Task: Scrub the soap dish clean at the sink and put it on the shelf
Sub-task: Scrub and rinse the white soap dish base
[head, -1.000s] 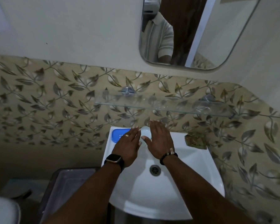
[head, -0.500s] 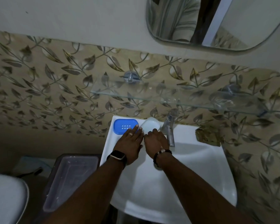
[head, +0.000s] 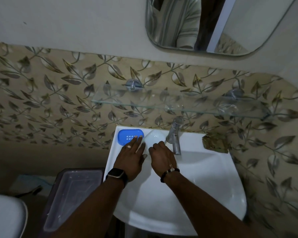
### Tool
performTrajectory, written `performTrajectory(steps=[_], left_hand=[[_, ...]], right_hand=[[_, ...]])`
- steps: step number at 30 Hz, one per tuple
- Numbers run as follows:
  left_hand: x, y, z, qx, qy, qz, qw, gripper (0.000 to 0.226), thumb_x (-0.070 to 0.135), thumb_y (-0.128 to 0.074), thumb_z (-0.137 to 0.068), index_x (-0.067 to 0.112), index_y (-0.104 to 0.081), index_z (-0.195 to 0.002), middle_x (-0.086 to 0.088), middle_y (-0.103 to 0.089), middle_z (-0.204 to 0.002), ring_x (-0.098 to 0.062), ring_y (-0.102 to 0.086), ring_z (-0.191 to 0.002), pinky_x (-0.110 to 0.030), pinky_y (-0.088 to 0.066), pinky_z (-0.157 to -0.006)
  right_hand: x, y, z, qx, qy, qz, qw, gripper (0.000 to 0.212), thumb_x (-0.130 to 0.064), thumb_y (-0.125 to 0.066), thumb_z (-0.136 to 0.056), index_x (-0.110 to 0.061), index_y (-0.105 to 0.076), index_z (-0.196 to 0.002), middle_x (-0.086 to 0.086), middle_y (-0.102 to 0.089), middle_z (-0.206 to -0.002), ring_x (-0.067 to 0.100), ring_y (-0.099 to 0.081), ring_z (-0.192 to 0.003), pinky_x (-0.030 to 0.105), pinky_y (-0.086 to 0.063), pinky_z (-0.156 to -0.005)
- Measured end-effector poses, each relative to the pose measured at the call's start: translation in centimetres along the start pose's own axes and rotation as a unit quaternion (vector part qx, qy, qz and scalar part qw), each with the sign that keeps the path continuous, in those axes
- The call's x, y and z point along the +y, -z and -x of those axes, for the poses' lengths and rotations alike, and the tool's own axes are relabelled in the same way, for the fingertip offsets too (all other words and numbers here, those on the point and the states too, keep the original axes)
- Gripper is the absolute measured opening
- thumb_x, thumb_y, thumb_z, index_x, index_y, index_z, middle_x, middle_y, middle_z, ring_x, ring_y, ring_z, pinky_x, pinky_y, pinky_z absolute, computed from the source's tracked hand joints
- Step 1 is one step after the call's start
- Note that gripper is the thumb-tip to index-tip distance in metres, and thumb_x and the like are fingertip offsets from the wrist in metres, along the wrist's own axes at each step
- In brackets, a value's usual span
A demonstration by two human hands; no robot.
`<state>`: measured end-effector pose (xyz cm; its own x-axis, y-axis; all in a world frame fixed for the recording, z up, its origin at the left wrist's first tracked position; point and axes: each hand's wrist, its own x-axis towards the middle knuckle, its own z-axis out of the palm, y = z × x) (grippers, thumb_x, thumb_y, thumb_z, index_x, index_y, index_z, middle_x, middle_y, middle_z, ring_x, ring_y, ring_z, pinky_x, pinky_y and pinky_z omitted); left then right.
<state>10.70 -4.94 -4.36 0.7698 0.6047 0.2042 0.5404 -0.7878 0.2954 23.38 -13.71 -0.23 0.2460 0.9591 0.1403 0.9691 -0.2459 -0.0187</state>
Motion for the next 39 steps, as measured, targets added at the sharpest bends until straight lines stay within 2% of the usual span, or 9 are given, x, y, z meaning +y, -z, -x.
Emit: performTrajectory(steps=[3,10,14,18,23,29,32,36,39], left_hand=[[0.0,0.5,1.3,0.055,0.07,0.061,0.994,0.06,0.042,-0.044,-0.102,0.012,-0.036,-0.153,-0.011,-0.034,-0.161,-0.031,-0.031,-0.148,-0.046,-0.033,-0.114],[1.9,2.5,3.6,0.07,0.087,0.121,0.986,0.059,0.055,-0.037,-0.1,0.018,-0.052,-0.142,-0.007,-0.068,-0.129,-0.028,-0.061,-0.116,-0.043,-0.046,-0.099],[3.5,3.1,4.4,0.082,0.091,0.155,0.98,0.056,0.047,-0.049,-0.099,0.014,-0.051,-0.144,-0.009,-0.066,-0.132,-0.03,-0.06,-0.119,-0.047,-0.045,-0.103],[4.9,4.2,5.1,0.095,0.056,0.17,0.979,0.055,0.044,-0.054,-0.098,0.012,-0.053,-0.142,-0.01,-0.064,-0.135,-0.031,-0.057,-0.124,-0.049,-0.044,-0.103],[5.9,5.9,4.8,0.114,0.016,0.177,0.978,0.055,0.044,-0.056,-0.098,0.017,-0.051,-0.145,-0.01,-0.065,-0.129,-0.03,-0.056,-0.121,-0.047,-0.044,-0.102],[8.1,7.7,3.3,0.146,0.001,0.199,0.969,0.058,0.058,-0.044,-0.095,0.027,-0.053,-0.142,-0.004,-0.066,-0.115,-0.024,-0.054,-0.111,-0.039,-0.046,-0.094],[9.5,8.3,2.4,0.167,-0.016,0.201,0.965,0.051,0.053,-0.049,-0.096,0.03,-0.055,-0.141,-0.004,-0.064,-0.111,-0.019,-0.052,-0.106,-0.035,-0.046,-0.088],[11.2,8.3,1.6,0.186,-0.021,0.219,0.958,0.049,0.053,-0.05,-0.096,0.034,-0.055,-0.141,-0.001,-0.058,-0.106,-0.009,-0.041,-0.1,-0.026,-0.036,-0.083],[12.0,8.1,1.1,0.187,-0.028,0.218,0.958,0.05,0.057,-0.047,-0.095,0.037,-0.054,-0.14,0.001,-0.053,-0.106,-0.012,-0.044,-0.103,-0.024,-0.035,-0.083]], right_hand=[[-0.8,0.7,1.9,0.043,-0.011,-0.031,0.999,0.018,0.004,-0.072,-0.064,-0.013,-0.065,-0.066,0.004,-0.062,-0.067,0.025,-0.065,-0.076,0.028,-0.045,-0.05],[-2.4,1.2,5.6,0.08,-0.074,-0.229,0.967,0.017,-0.01,-0.059,-0.095,-0.006,-0.073,-0.086,0.011,-0.072,-0.092,0.028,-0.062,-0.095,0.033,-0.043,-0.079],[-2.9,1.9,7.0,0.063,-0.166,-0.323,0.929,0.02,-0.024,-0.061,-0.097,-0.009,-0.075,-0.097,0.007,-0.074,-0.101,0.024,-0.062,-0.099,0.037,-0.048,-0.086],[-2.6,2.7,8.6,0.092,-0.175,-0.385,0.901,0.017,-0.021,-0.067,-0.094,-0.007,-0.073,-0.085,0.005,-0.074,-0.086,0.022,-0.066,-0.084,0.04,-0.053,-0.079],[-1.9,3.8,9.2,0.1,-0.186,-0.439,0.873,0.018,-0.022,-0.07,-0.092,-0.021,-0.067,-0.074,-0.012,-0.065,-0.069,0.0,-0.057,-0.064,0.021,-0.045,-0.064],[-0.4,6.0,9.2,0.12,-0.188,-0.539,0.812,0.03,-0.023,-0.069,-0.092,-0.006,-0.059,-0.07,-0.001,-0.05,-0.062,0.01,-0.043,-0.062,0.031,-0.04,-0.064],[0.4,6.9,9.3,0.128,-0.193,-0.594,0.77,0.025,-0.019,-0.069,-0.093,-0.004,-0.065,-0.074,0.002,-0.058,-0.068,0.013,-0.049,-0.069,0.035,-0.044,-0.071],[1.3,7.5,9.7,0.13,-0.186,-0.654,0.721,0.023,-0.012,-0.067,-0.095,0.01,-0.066,-0.088,0.029,-0.066,-0.085,0.02,-0.06,-0.084,0.041,-0.054,-0.088],[1.8,7.8,10.0,0.136,-0.182,-0.682,0.695,0.025,-0.009,-0.063,-0.097,0.016,-0.063,-0.092,0.016,-0.067,-0.085,0.014,-0.064,-0.082,0.031,-0.057,-0.086]])
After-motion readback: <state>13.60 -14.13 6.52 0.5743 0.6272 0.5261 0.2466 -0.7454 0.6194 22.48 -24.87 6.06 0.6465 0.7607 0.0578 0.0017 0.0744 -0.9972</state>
